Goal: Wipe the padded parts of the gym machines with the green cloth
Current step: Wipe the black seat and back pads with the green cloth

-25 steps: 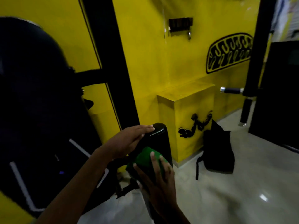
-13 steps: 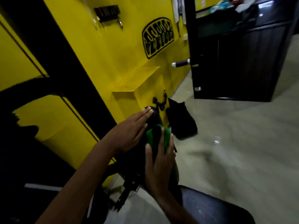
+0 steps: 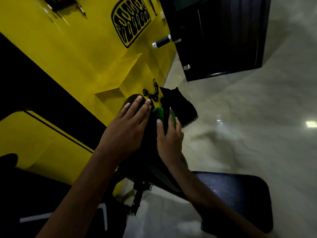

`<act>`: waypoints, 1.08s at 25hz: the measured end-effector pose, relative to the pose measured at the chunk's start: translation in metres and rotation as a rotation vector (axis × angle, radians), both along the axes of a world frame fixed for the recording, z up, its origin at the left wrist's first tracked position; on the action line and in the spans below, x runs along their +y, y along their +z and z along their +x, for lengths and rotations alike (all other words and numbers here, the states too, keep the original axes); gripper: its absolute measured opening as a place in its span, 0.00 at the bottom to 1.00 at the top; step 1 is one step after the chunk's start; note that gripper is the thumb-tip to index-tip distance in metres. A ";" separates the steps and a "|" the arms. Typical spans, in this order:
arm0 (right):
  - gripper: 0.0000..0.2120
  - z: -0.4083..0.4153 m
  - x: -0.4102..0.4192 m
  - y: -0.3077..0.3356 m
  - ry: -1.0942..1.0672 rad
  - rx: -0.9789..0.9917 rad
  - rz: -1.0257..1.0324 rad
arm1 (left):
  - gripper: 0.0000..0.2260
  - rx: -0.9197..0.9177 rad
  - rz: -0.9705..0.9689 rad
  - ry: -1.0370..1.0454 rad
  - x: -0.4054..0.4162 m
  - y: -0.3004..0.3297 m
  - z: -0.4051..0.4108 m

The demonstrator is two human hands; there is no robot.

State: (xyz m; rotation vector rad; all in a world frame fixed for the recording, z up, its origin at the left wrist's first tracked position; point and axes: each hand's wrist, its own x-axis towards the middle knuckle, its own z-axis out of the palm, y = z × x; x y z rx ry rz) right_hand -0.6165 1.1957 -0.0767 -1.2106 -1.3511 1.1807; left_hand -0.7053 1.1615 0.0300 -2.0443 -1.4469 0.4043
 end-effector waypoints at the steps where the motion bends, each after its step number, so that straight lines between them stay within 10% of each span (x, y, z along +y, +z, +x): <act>1: 0.29 0.001 -0.008 -0.011 -0.010 0.005 0.017 | 0.26 0.029 0.005 0.005 0.000 -0.002 0.001; 27: 0.28 0.007 -0.014 -0.073 0.028 -0.030 -0.193 | 0.29 0.334 0.065 0.115 -0.009 -0.036 0.037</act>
